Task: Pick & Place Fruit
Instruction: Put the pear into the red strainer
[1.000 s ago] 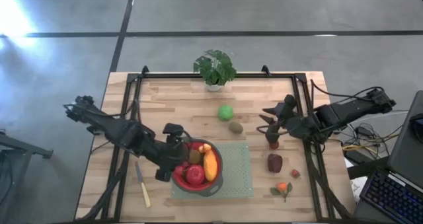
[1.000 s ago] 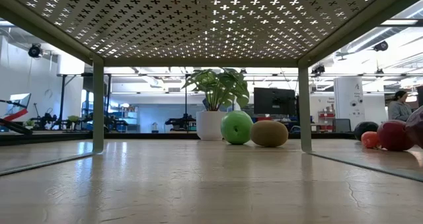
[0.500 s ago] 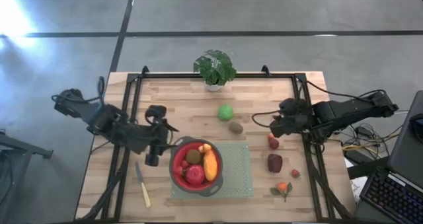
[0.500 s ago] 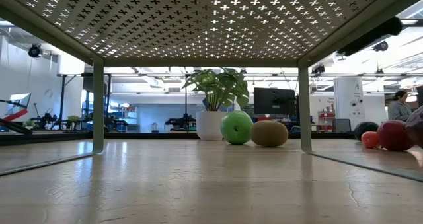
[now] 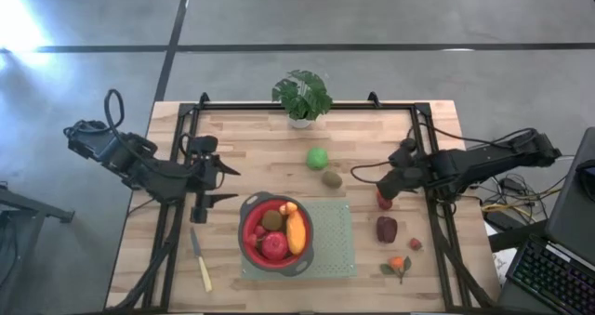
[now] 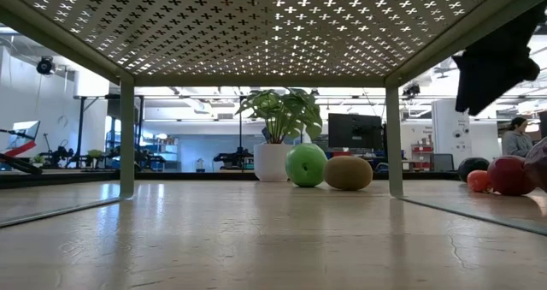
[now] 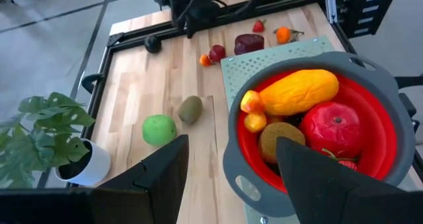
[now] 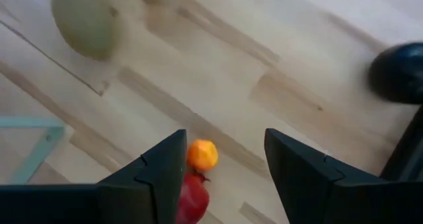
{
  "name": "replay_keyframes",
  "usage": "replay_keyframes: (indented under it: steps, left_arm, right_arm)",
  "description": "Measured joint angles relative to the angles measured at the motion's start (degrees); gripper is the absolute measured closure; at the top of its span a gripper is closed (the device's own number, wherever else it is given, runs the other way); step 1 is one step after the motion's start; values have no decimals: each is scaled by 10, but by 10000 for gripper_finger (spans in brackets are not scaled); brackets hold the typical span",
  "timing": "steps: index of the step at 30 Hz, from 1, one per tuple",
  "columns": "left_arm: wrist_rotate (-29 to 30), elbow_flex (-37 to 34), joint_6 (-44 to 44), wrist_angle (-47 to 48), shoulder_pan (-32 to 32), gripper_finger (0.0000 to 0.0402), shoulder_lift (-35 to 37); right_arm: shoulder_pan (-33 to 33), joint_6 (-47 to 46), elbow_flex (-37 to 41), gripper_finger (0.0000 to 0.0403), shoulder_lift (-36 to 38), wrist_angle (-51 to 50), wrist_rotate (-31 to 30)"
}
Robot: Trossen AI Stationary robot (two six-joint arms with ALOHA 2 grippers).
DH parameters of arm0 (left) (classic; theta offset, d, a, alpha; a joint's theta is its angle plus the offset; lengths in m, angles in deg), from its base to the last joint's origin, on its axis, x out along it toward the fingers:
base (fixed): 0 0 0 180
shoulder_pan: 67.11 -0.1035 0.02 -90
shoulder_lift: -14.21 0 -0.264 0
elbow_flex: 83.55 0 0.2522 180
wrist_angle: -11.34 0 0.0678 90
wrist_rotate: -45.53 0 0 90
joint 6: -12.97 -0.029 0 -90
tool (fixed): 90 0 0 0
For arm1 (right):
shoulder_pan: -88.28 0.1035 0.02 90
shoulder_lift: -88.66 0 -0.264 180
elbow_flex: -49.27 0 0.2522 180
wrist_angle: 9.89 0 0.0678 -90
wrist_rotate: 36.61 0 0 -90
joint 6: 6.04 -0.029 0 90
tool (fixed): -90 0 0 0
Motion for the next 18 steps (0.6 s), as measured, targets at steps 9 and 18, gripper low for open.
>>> replay_keyframes:
  steps: [9,18]
  left_arm:
    - [0,0,0,0,0,170,-1]
    - [0,0,0,0,0,170,-1]
  right_arm:
    - [-22,8,54,192,0,70,34]
    - [-24,29,80,183,-49,128,66]
